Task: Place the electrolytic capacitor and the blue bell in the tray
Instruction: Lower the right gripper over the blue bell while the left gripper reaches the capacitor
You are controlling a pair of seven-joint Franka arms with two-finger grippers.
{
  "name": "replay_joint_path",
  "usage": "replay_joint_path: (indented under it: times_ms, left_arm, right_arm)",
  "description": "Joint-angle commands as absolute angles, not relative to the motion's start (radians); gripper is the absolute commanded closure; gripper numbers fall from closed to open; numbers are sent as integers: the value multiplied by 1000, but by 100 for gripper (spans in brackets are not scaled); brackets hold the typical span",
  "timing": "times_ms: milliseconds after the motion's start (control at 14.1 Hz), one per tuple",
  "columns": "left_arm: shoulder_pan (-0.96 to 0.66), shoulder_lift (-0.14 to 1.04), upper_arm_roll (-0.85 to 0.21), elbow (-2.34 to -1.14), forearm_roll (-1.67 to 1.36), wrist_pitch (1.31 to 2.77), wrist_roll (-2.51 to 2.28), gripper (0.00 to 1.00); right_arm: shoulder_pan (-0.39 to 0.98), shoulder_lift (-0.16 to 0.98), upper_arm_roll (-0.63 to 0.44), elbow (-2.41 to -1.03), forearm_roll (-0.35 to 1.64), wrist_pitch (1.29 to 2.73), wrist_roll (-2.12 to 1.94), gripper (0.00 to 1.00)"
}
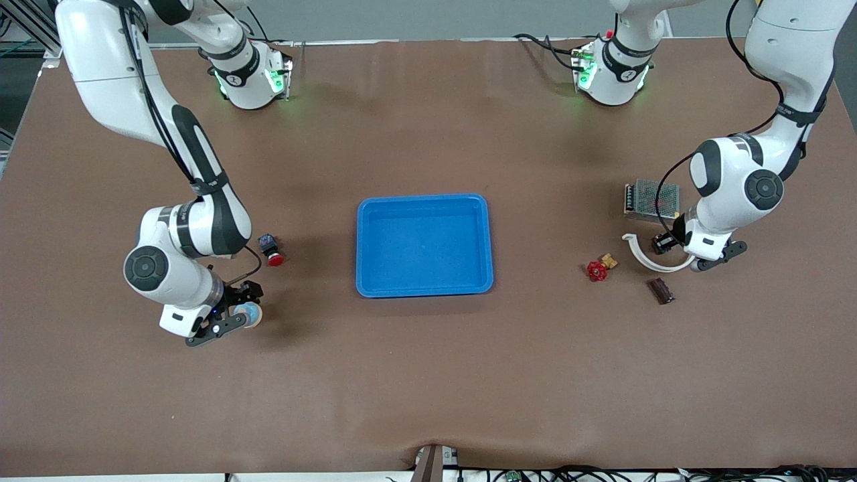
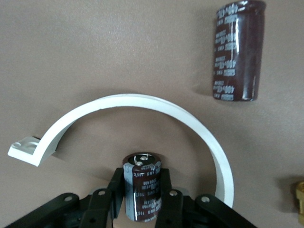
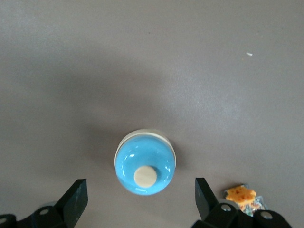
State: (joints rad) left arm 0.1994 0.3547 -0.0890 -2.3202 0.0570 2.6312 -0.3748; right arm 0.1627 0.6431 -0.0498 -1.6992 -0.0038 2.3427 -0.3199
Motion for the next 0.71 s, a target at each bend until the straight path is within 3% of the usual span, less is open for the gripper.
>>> replay_joint_path:
  times_ms: [0,426,639]
  left_arm:
    - [190,304,-110,-2324,72,2620,-429,100]
    - [192,198,-262,-2295,71,2465,-589,100]
    - [190,192,-343,-2274,71,2459,-696,100]
  right_arm:
    - [166,681,-49,-1660,-23,2352,-333,0]
    - [155,712,-49,-1646,-15,2387,-425,0]
    - [156,722,-48,-1654,-11,2410,-425,0]
